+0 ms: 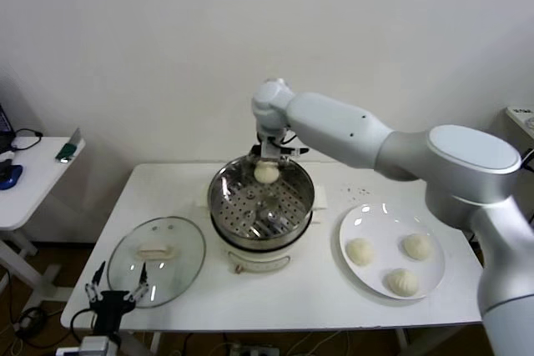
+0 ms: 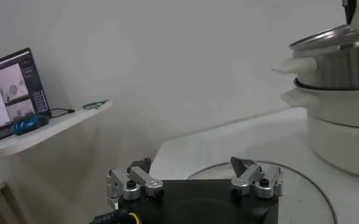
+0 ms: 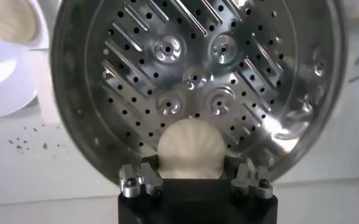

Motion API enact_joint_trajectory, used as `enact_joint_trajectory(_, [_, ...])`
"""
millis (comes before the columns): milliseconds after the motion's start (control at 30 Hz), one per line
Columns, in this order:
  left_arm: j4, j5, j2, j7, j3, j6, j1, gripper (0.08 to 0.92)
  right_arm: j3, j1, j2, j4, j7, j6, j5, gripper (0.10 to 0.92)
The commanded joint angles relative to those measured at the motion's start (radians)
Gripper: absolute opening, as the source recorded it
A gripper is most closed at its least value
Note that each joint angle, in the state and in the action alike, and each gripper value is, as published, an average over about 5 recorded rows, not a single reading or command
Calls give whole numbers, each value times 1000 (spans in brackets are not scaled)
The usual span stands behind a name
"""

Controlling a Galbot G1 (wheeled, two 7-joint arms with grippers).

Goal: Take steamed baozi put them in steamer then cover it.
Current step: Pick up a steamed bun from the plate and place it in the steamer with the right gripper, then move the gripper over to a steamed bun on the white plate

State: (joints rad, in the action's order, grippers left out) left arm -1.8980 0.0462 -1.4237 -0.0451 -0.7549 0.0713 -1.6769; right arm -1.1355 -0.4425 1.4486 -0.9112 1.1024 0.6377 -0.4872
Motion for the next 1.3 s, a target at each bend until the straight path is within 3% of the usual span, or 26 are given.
enact_joint_trajectory(33, [5, -2, 1, -1, -1, 1, -1, 823, 13, 75, 46, 42, -23, 35, -119, 696])
enact_joint_trajectory(300, [10, -4, 0, -2, -2, 4, -6, 823, 22, 98, 58, 62, -32, 36, -155, 709])
enact_joint_trajectory(467, [8, -2, -1, -2, -2, 3, -6, 823, 33, 95, 53, 53, -38, 36, -170, 806])
enact_joint_trajectory(767, [-4, 8, -7, -9, 1, 2, -10, 823, 80, 36, -43, -93, 0, 43, -134, 823])
enact_joint_trajectory(967, [-10, 12, -4, -10, 6, -4, -5, 823, 45, -85, -207, -233, 25, -11, 104, 823])
enact_joint_trajectory(1033, [-14, 12, -3, -10, 7, -5, -4, 823, -13, -147, -278, -245, -35, -72, 204, 823])
enact_joint_trajectory(1167, [-18, 9, -2, -16, 7, -2, -2, 823, -229, -291, -423, -279, -159, -338, 511, 823])
enact_joint_trajectory(1300, [-22, 0, -1, -28, 5, 3, 5, 823, -342, -371, -558, -346, -86, -640, 836, 823])
